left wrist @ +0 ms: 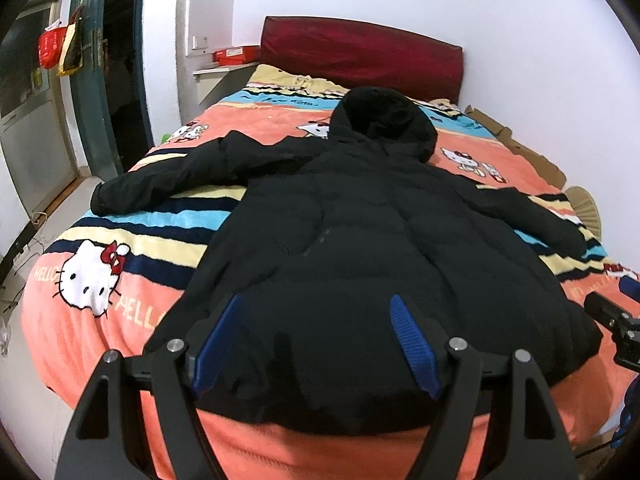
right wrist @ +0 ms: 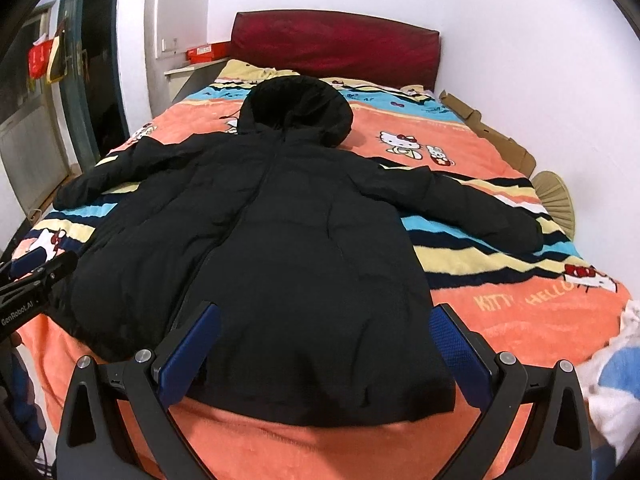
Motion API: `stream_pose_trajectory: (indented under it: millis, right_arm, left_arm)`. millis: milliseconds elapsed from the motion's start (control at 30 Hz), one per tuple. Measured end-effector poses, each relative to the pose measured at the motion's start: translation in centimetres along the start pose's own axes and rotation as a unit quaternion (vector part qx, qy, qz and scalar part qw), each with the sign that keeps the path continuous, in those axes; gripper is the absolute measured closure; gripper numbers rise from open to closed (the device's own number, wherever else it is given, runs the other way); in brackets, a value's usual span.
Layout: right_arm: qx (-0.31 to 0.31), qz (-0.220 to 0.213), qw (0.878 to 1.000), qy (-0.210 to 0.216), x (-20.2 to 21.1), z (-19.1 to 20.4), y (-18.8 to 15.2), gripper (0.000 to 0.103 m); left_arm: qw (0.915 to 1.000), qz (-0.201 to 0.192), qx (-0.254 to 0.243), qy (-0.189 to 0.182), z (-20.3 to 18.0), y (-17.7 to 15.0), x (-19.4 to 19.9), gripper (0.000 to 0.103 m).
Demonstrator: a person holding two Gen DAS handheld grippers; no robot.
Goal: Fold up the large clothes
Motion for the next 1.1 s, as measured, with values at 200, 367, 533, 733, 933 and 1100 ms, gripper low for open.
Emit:
stream_pose_trajectory:
  millis: [200, 367, 533, 733, 933, 1100]
  right_arm:
    - [-0.013, 0.009, 1.0, -0.006, -3.0, -1.3, 1.4, 0.001]
    - [-0.07, 0.015, 0.997, -0.038, -6.9, -6.5, 2.7, 0.001]
    - [-0.135, 0.019, 0.986, -0.099, -11.9, -15.0, 3.7, 0.001]
    - [-0.215, 0.029, 0.963, -0.162, -18.8, -27.8, 3.8, 0.002]
    - [-0.286, 0.049, 0.934, -0.21, -24.2, -38.1, 1.5, 0.006]
    - [-0.329, 0.052, 0.915, -0.228, -27.5, -43.4, -0.6, 0.008]
  left_arm:
    - [0.9999, 0.002, -0.01, 0.01, 0.9, 1.2, -2.5, 0.028]
    - [0.9999, 0.002, -0.009, 0.01, 1.8, 3.3, -5.4, 0.028]
    - [0.9998, -0.005, -0.005, 0.017, 2.6, 4.5, -7.8, 0.028]
    - [0.9995, 0.015, -0.011, 0.026, 2.7, 3.9, -10.9, 0.028]
    - [0.9983, 0.04, -0.017, 0.039, 2.6, 2.8, -13.8, 0.028]
    - [0.9975, 0.05, -0.027, 0.041, 2.2, 2.5, -15.4, 0.028]
Point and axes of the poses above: each gripper's, at about its wrist camera, not at the fingertips, and x roughly against the way its jaws point, z to its left, y to its top, the point moved 5 cm from there along -x, roughly the way its jaws point, and after that the axes turned 12 degrees about -z, right-handed, at the moved point
